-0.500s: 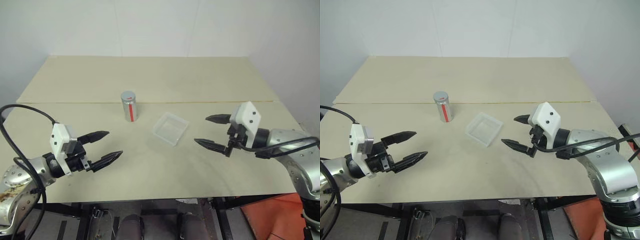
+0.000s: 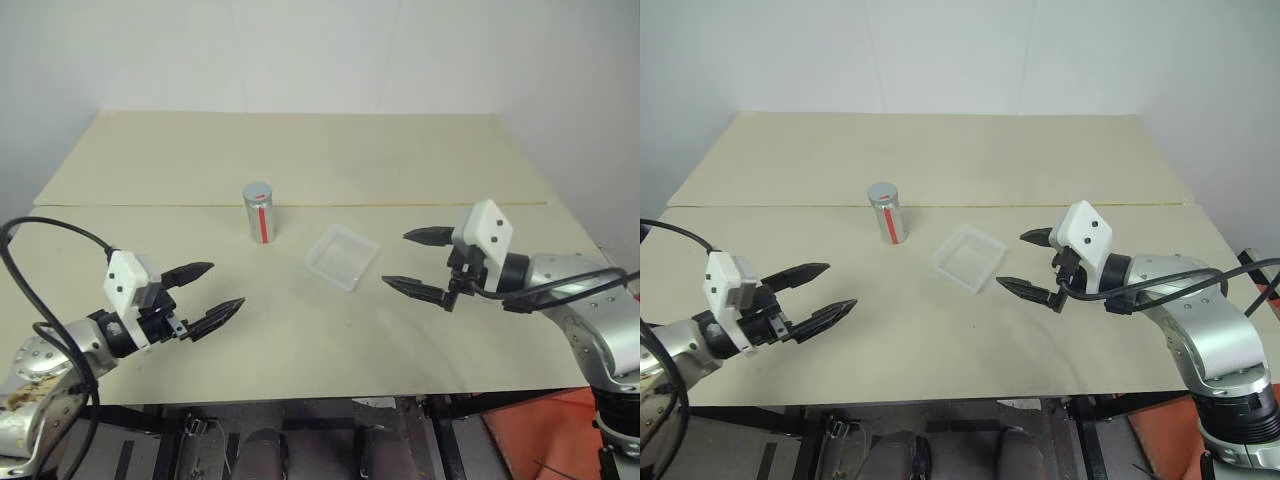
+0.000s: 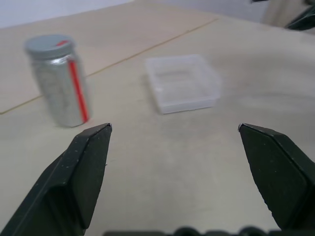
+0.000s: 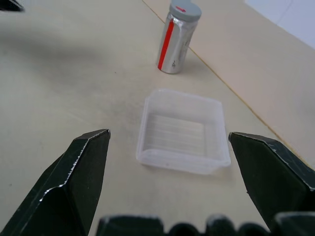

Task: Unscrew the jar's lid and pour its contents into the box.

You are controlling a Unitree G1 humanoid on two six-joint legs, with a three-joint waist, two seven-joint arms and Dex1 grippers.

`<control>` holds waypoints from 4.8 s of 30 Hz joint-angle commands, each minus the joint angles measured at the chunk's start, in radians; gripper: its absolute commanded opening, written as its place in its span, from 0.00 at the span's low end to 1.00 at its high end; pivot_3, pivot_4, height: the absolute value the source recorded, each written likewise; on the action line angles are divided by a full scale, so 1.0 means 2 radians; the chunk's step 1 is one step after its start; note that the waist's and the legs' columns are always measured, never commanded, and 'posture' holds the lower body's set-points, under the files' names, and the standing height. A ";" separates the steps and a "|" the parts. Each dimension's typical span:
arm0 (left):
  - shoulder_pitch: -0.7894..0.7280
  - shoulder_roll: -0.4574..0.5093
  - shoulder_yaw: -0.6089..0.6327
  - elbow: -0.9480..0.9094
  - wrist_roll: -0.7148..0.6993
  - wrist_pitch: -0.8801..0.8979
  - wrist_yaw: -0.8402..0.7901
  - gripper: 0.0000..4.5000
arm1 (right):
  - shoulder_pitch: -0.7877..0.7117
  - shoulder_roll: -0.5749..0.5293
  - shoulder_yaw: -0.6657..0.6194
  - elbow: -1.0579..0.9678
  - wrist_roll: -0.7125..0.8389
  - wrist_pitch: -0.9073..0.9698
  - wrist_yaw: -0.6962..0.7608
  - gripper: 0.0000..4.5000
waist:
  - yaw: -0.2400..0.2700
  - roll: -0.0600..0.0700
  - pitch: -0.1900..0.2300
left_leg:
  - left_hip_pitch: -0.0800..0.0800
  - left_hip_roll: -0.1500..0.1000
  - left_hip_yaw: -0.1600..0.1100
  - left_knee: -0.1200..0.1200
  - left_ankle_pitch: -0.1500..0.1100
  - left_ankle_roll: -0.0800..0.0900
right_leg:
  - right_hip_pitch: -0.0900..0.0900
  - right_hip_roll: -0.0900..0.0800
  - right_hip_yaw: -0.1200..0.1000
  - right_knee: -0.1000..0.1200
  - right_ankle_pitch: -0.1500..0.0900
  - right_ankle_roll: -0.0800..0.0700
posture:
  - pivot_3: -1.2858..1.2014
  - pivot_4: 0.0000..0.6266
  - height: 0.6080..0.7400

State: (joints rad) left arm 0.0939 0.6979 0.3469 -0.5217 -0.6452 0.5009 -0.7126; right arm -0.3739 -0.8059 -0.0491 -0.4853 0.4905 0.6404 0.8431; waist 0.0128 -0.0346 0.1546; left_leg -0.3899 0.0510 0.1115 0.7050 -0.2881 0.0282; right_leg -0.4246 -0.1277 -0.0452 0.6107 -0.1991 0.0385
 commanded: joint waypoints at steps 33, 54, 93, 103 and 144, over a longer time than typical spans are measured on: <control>-0.275 -0.265 -0.145 0.276 0.295 -0.133 0.332 1.00 | -0.042 0.016 -0.004 0.014 -0.024 -0.045 0.008 1.00 | 0.000 0.000 0.000 | 0.000 0.000 0.000 0.000 0.000 0.000 | 0.001 0.000 0.000 0.000 0.001 0.001 | 0.52 0.24 1.00; -0.348 -0.337 -0.148 0.412 0.333 -0.225 0.424 1.00 | -0.038 0.009 -0.010 0.006 -0.020 -0.038 0.002 1.00 | 0.000 -0.001 0.000 | -0.001 -0.001 0.000 0.001 0.000 0.000 | 0.000 0.000 -0.001 0.000 0.001 0.001 | 0.52 0.24 1.00; -0.387 -0.282 -0.106 0.473 0.256 -0.269 0.304 0.57 | -0.017 0.007 -0.024 -0.029 0.016 -0.023 -0.015 1.00 | -0.003 -0.001 0.000 | -0.001 0.000 0.000 0.001 0.000 0.000 | 0.000 0.000 -0.001 0.000 0.001 0.001 | 0.52 0.24 1.00; -0.294 -0.112 -0.091 0.274 0.065 -0.097 -0.006 0.57 | -0.035 0.026 -0.005 -0.016 0.014 -0.032 -0.015 1.00 | -0.005 -0.001 0.000 | -0.001 0.000 0.000 0.001 0.000 0.000 | 0.000 0.000 -0.001 0.000 0.001 0.001 | 0.52 0.24 1.00; -0.418 -0.078 -0.146 0.397 0.045 -0.141 -0.358 0.57 | -0.301 0.235 0.097 0.090 0.051 0.172 -0.124 1.00 | -0.013 0.000 0.001 | -0.009 0.000 -0.001 0.004 0.002 -0.002 | -0.006 0.000 -0.002 0.003 0.002 0.002 | 0.52 0.24 1.00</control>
State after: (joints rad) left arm -0.7138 0.5434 0.0398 0.2848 -0.5508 0.2367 -1.4207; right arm -0.9625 -0.3412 0.1494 -0.2896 0.6012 1.0252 0.5969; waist -0.0127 -0.0354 0.1558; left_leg -0.4083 0.0504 0.1101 0.7129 -0.2838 0.0230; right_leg -0.4368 -0.1281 -0.0494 0.6173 -0.1959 0.0431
